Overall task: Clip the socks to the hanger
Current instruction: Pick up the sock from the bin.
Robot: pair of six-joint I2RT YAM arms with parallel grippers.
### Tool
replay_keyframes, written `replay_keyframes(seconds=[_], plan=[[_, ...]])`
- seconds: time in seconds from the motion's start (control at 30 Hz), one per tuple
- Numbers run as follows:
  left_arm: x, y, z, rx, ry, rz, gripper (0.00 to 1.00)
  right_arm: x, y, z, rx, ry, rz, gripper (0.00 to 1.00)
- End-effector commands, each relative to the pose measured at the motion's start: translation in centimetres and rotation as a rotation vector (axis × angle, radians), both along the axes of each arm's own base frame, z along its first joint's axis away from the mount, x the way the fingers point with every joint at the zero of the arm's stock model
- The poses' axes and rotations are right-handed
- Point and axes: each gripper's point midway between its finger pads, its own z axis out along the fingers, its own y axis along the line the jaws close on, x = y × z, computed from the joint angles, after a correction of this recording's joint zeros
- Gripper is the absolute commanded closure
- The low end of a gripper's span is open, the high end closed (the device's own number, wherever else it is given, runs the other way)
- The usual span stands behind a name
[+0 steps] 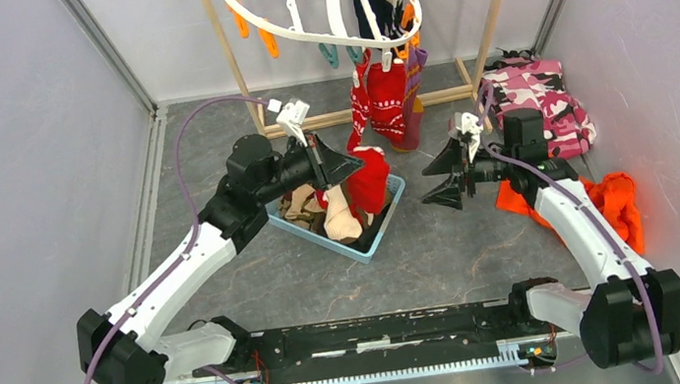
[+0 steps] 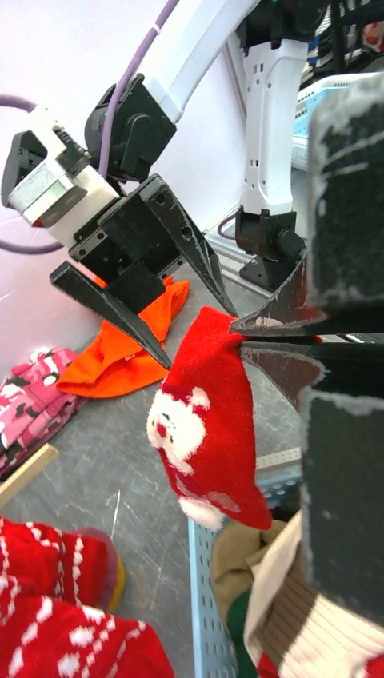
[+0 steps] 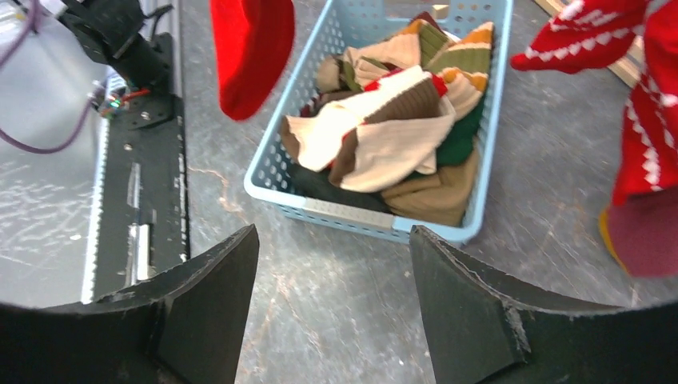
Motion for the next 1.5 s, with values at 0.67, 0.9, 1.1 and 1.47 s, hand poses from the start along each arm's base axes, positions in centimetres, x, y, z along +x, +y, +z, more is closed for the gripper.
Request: replay_keyframes(seconds=[0.67,0.9,1.1,1.47], plan=[[-1.7,-3.9,2.4,-0.135,-0.142,-0.193,0.98,-0.7,6.0,10.0,0.487,0.729,-0.04,0.18],[-2.2,-5.0,1.6,-0.144,-0.119,-0.219,0.98,-1.0,6.0,13.2,0.581,0.718,0.036,0.2],[-2.7,-5.3,0.0,-0.126,-0.091,-0.233,0.98,-0.6,6.1,14.5,0.606,0.683,0.051,0.25],[-2.9,-5.6,-1.8,-0.109,-0.059,-0.237,0.98,0.4,6.1,12.7,0.54,0.622,-0.021,0.46]])
